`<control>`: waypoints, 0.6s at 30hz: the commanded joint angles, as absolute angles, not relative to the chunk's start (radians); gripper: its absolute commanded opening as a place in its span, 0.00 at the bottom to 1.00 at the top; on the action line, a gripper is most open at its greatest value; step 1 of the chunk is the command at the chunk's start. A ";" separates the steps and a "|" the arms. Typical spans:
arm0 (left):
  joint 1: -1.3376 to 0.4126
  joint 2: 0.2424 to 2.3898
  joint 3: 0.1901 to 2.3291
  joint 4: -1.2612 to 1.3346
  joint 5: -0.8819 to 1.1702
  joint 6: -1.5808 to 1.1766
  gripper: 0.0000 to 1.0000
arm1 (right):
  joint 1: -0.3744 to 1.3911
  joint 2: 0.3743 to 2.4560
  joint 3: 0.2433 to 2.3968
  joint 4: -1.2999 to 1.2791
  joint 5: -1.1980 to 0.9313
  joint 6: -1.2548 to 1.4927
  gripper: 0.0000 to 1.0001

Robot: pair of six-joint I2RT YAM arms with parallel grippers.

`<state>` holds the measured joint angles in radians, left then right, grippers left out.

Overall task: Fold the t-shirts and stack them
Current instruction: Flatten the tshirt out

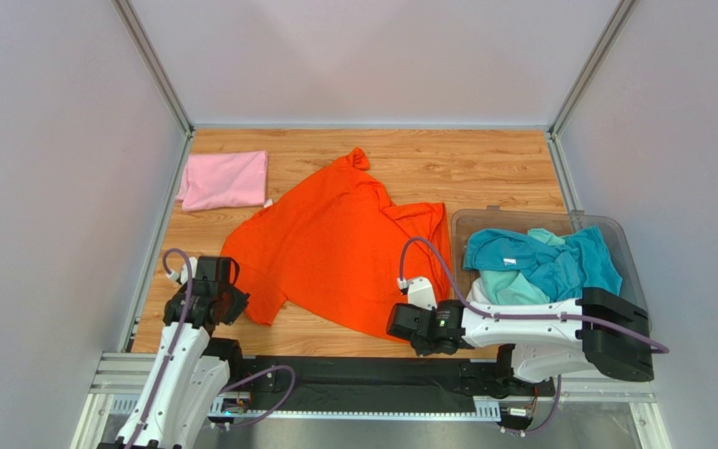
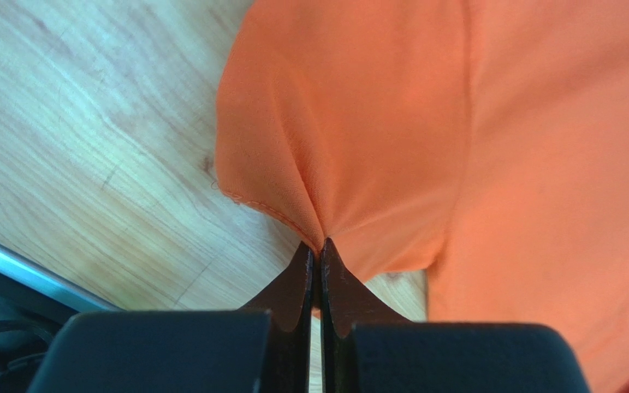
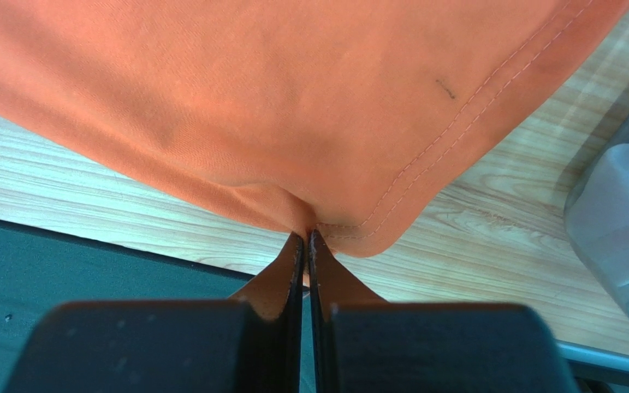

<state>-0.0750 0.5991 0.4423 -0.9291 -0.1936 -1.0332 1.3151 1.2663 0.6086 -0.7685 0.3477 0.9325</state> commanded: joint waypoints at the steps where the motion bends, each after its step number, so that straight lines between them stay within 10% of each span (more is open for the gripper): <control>1: -0.072 0.591 0.532 -0.897 -0.201 -0.983 0.00 | 1.312 1.217 0.618 -0.768 0.399 0.896 0.00; 18: -0.072 0.580 1.219 -0.864 -0.179 -0.844 0.00 | 1.305 0.833 1.197 -0.891 0.916 0.528 0.00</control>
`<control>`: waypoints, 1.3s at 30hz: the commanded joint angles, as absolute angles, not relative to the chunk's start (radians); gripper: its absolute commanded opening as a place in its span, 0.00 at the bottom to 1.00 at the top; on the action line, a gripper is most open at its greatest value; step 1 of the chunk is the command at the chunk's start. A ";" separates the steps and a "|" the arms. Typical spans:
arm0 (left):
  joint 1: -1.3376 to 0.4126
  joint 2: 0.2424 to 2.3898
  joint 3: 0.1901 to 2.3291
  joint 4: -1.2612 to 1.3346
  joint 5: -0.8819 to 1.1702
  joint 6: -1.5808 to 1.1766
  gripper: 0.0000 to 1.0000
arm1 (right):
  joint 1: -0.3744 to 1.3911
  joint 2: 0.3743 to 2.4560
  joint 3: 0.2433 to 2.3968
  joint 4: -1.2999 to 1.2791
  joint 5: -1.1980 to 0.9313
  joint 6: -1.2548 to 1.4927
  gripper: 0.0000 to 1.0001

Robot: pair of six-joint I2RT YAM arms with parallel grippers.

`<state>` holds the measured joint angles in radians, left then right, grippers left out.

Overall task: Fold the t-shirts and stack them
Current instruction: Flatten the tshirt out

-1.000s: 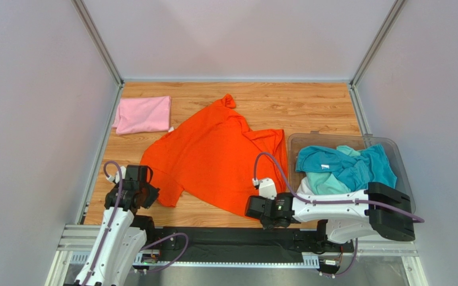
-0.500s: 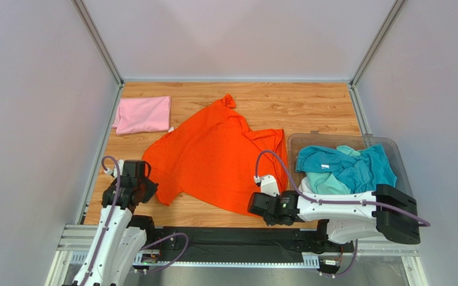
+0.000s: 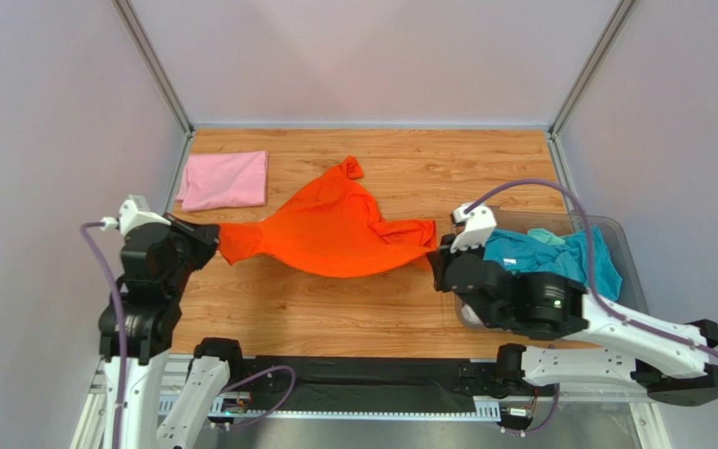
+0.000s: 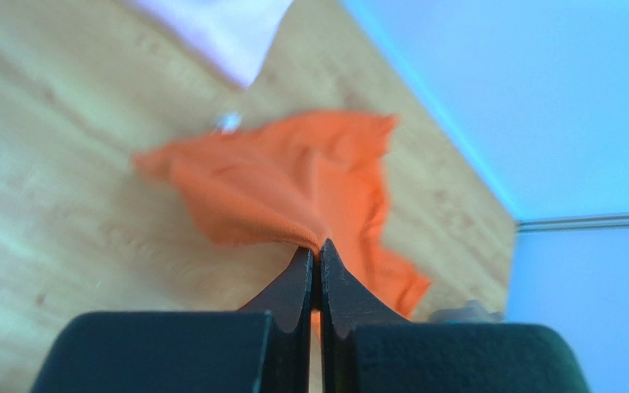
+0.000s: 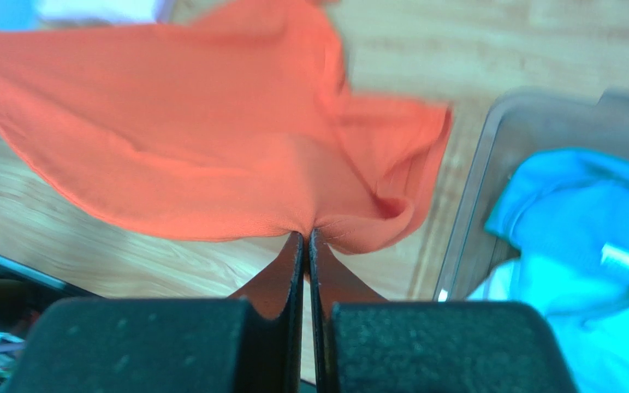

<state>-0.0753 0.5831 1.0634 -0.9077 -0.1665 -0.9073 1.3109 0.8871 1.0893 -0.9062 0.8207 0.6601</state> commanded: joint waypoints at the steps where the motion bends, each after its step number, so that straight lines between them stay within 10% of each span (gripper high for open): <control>1: -0.072 0.584 1.261 -0.864 -0.176 -0.825 0.00 | 1.307 0.800 1.222 -0.882 0.893 0.476 0.00; 19: -0.072 0.745 2.082 -0.815 0.025 -0.617 0.00 | 1.308 0.848 1.787 -0.796 0.191 0.213 0.00; 28: -0.072 0.796 1.668 -0.615 -0.130 -0.552 0.01 | 1.295 0.851 1.508 -0.632 1.029 0.049 0.00; 39: -0.072 1.227 1.180 -0.107 -0.127 -0.497 0.04 | 0.460 1.243 1.095 -0.218 0.070 0.189 0.00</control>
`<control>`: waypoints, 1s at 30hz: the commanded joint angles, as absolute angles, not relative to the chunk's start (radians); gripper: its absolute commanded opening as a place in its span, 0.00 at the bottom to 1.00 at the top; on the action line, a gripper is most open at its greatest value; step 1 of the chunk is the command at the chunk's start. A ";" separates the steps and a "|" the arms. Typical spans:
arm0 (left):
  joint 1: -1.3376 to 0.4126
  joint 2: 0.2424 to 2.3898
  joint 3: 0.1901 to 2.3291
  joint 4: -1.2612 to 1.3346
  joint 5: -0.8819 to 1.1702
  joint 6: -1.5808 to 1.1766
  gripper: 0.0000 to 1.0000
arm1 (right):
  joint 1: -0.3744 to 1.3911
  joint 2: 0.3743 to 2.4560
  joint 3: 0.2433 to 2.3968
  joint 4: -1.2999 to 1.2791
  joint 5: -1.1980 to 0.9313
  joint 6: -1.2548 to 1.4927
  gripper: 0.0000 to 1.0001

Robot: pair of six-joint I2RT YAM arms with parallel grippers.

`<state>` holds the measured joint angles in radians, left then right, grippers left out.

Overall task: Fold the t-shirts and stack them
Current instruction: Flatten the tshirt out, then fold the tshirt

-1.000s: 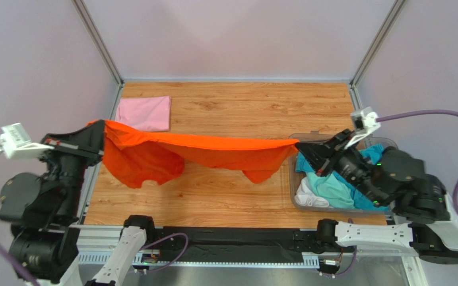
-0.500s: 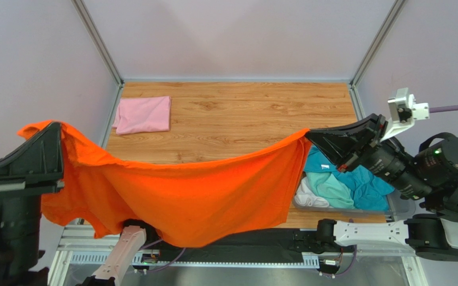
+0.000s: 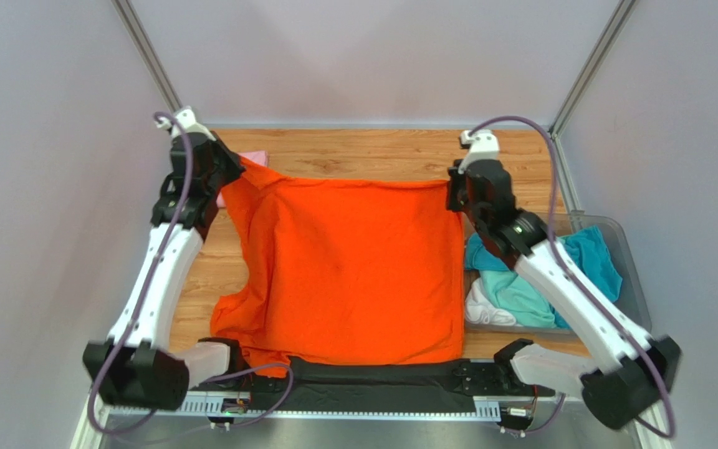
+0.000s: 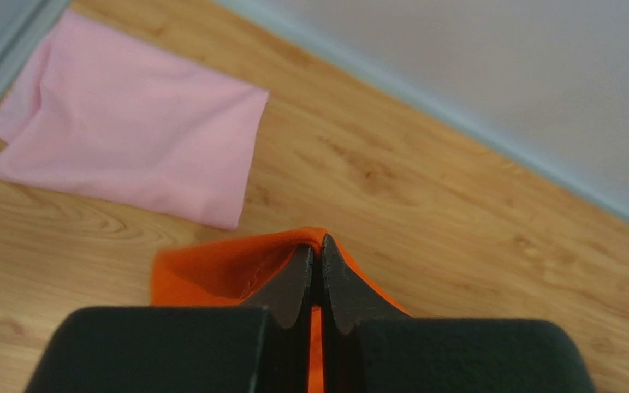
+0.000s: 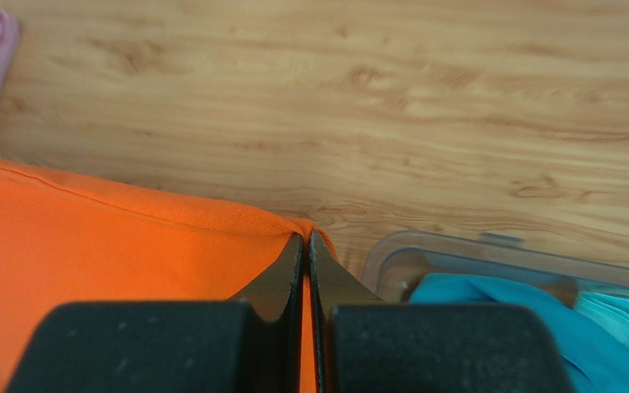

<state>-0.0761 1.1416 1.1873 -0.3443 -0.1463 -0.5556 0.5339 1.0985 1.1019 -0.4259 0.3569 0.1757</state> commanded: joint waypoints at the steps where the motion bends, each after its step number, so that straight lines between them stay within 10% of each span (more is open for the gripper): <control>1: -0.072 1.352 1.198 -0.123 -0.158 -0.499 0.03 | 0.445 1.300 1.113 -0.212 0.054 0.177 0.00; 14: -0.072 2.005 1.617 -0.227 -0.138 -0.442 0.00 | 0.290 1.969 1.525 -0.250 -0.113 0.117 0.00; 30: -0.081 1.669 1.249 -0.258 -0.196 -0.594 0.00 | 0.288 1.812 1.388 -0.314 -0.146 0.084 0.00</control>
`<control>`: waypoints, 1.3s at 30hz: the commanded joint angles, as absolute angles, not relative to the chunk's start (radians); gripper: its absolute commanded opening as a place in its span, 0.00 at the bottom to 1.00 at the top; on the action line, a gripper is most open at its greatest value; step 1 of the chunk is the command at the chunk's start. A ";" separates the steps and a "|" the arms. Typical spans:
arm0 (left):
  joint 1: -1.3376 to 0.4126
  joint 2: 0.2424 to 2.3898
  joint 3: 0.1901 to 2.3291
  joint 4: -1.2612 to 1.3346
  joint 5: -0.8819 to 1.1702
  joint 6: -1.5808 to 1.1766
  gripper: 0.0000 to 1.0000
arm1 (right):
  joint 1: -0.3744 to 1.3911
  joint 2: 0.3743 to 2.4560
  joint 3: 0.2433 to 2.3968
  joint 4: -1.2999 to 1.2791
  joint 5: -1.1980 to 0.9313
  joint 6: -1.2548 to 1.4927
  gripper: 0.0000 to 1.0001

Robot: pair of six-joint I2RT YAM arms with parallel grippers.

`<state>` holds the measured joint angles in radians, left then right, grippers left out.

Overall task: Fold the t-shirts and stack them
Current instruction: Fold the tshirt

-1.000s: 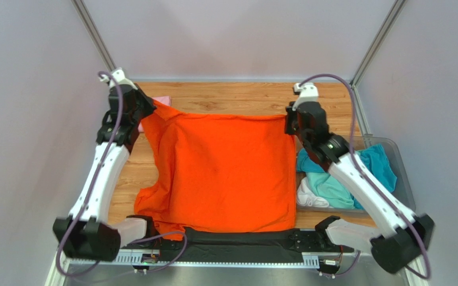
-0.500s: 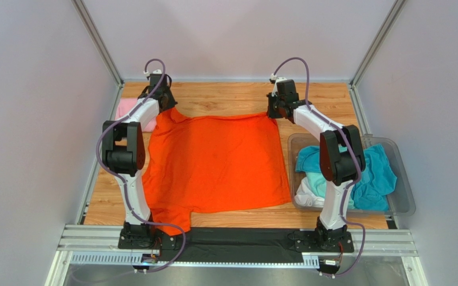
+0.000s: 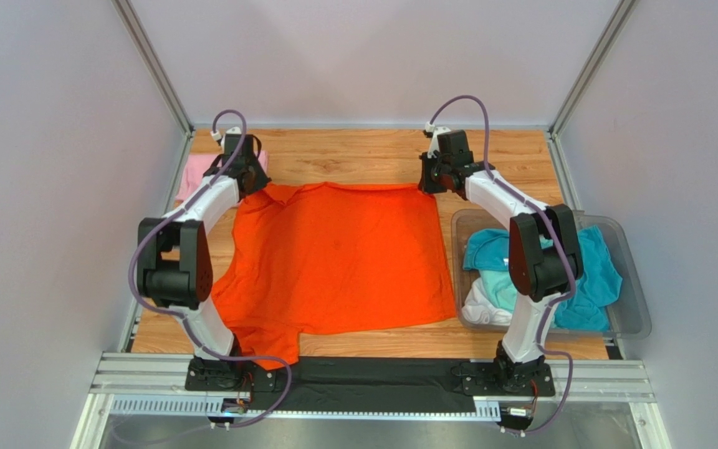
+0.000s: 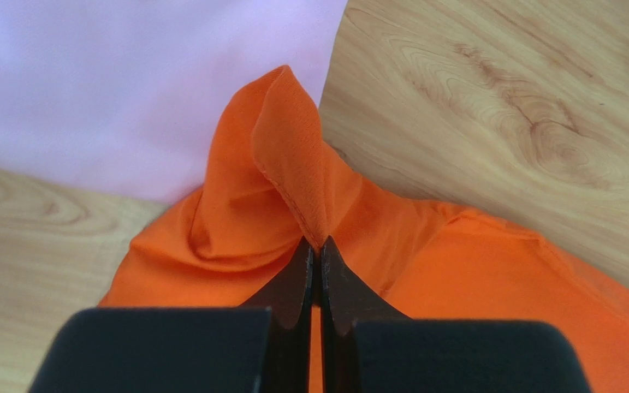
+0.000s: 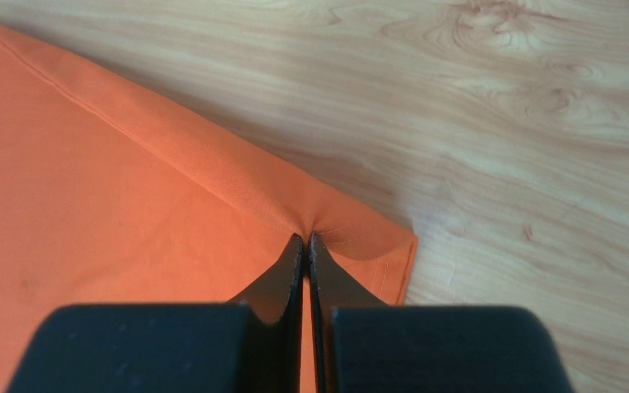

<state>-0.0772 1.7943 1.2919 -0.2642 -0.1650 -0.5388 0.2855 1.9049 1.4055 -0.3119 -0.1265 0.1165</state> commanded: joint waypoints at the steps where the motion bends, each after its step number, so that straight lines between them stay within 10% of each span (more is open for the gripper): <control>1: -0.090 1.643 1.208 -0.264 -0.205 -0.615 0.00 | 0.287 1.790 1.381 -0.327 -0.147 0.083 0.00; 31: -0.247 0.961 0.603 -0.706 -0.345 -1.175 0.00 | 0.288 1.618 1.224 -0.460 -0.146 0.018 0.00; 35: -0.252 0.887 0.546 -0.745 -0.341 -1.164 0.25 | 0.288 1.591 1.177 -0.460 -0.167 0.018 0.06; 39: -0.252 0.828 0.555 -0.775 -0.321 -1.132 0.66 | 0.291 1.546 1.152 -0.462 -0.201 0.014 0.36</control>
